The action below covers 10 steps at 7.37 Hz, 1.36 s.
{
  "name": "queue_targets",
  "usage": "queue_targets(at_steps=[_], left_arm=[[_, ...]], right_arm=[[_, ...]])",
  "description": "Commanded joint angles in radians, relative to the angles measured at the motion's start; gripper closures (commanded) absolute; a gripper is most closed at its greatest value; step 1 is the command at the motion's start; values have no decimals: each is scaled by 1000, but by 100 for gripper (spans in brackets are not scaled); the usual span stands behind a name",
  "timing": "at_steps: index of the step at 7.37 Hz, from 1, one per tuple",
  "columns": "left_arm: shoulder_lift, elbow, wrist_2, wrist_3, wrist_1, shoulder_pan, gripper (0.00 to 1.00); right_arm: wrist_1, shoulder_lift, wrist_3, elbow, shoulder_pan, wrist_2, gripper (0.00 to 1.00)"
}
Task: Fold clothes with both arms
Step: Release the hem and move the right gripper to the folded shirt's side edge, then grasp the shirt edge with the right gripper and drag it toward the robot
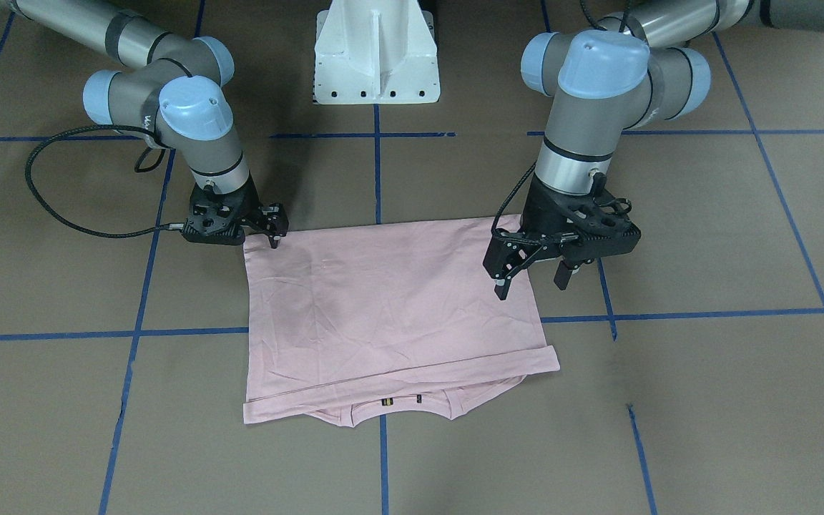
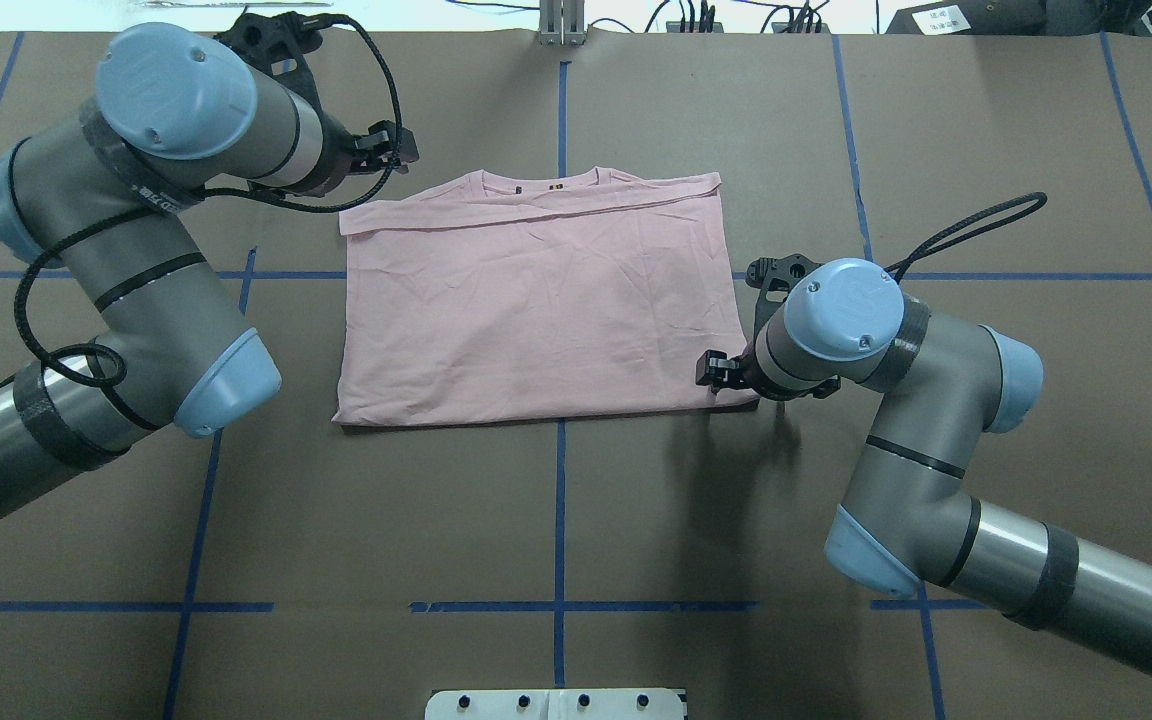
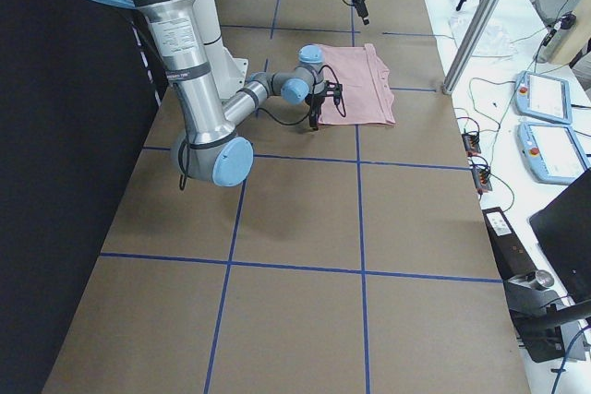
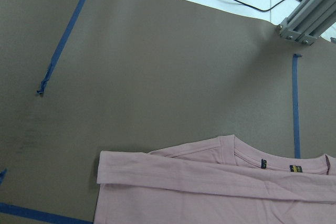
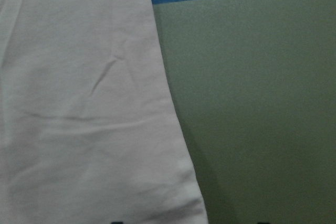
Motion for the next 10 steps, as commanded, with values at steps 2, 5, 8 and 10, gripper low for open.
queue_targets(at_steps=[2, 5, 8, 10], left_arm=[[1, -1, 1, 1, 0, 0, 0], [0, -1, 1, 1, 0, 0, 0], [0, -22, 1, -13, 5, 2, 0], [1, -42, 4, -35, 8, 12, 0]], right_arm=[[0, -1, -1, 8, 2, 3, 100], [-15, -24, -1, 78, 10, 17, 100], [-15, -265, 4, 336, -91, 18, 100], [-32, -387, 33, 470, -258, 49, 100]])
